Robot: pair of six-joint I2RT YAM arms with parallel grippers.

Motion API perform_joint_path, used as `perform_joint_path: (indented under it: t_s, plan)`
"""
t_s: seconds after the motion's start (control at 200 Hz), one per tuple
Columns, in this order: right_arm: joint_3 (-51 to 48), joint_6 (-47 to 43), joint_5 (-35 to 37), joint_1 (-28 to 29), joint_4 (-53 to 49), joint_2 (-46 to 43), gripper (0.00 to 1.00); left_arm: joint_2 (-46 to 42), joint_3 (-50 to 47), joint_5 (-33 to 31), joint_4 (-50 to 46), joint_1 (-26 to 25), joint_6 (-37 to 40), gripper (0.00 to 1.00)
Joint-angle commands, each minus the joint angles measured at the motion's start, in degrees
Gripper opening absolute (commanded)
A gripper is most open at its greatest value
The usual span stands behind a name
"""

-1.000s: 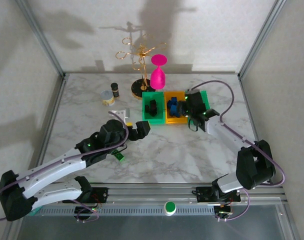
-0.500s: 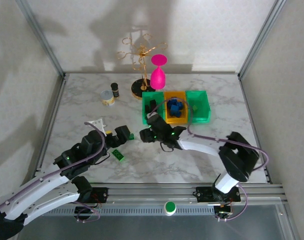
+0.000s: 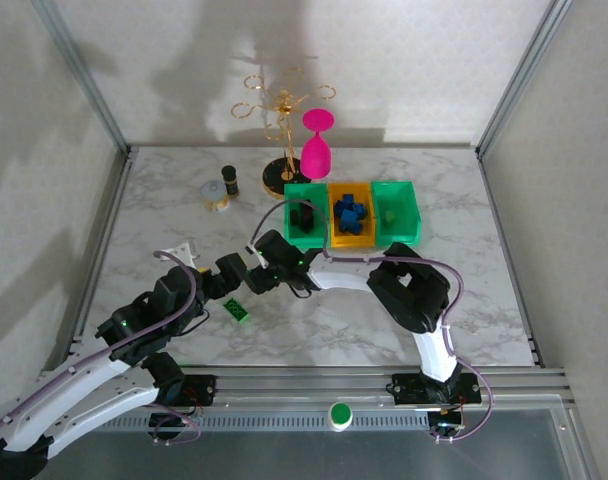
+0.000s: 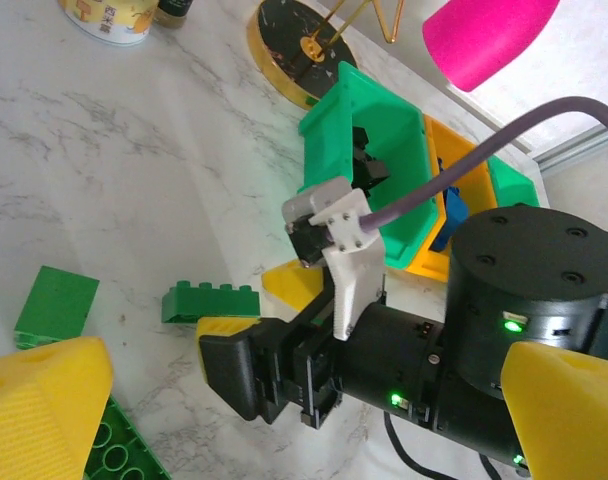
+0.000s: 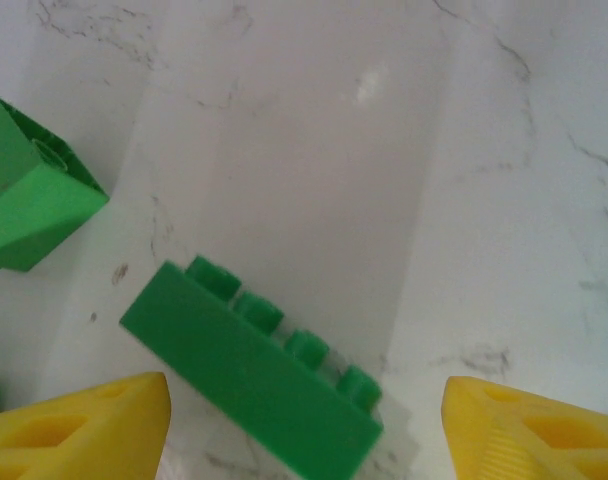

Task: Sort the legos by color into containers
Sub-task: Pick up the lego from the center of the table.

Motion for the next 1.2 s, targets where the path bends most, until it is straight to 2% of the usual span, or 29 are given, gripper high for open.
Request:
perform_joint_path:
  t_s: [0.0,0.17,0.265,0.441,0.756,0.971,1.191]
  plan:
    - [4.09,-4.21,-0.90,-0.10,-2.39,3.32,0.72,-1.17,-1.07,-2.10,-2.05,0.92,-0.62,1.00]
    - [7.25,-5.72,-0.60,-0.19,-3.64,6.08,0.65,-1.30,-1.21,-2.10,-2.44,1.64,-0.54,1.00]
    - [7.29,-6.34,-1.40,-0.21,-3.77,6.25,0.58,-1.41,-1.36,-2.03,-2.20,1.97,-0.36,1.00]
    - [6.93,-6.80,-1.07,-0.25,-4.50,5.73,0.44,-1.33,-1.79,-1.15,-1.15,2.45,-0.30,0.99]
    - [5.51,-5.98,-0.26,-0.26,-4.62,2.93,0.27,-1.15,-1.69,-0.08,-0.59,2.79,-0.15,1.00]
    - [0.27,-1.82,-1.30,-1.59,-3.31,-3.74,0.24,-0.98,-0.82,0.89,-0.02,2.88,0.16,1.00]
    - [-7.33,5.80,-2.10,-5.34,-3.76,-14.58,0.22,0.37,0.46,3.50,2.53,2.83,1.66,1.00]
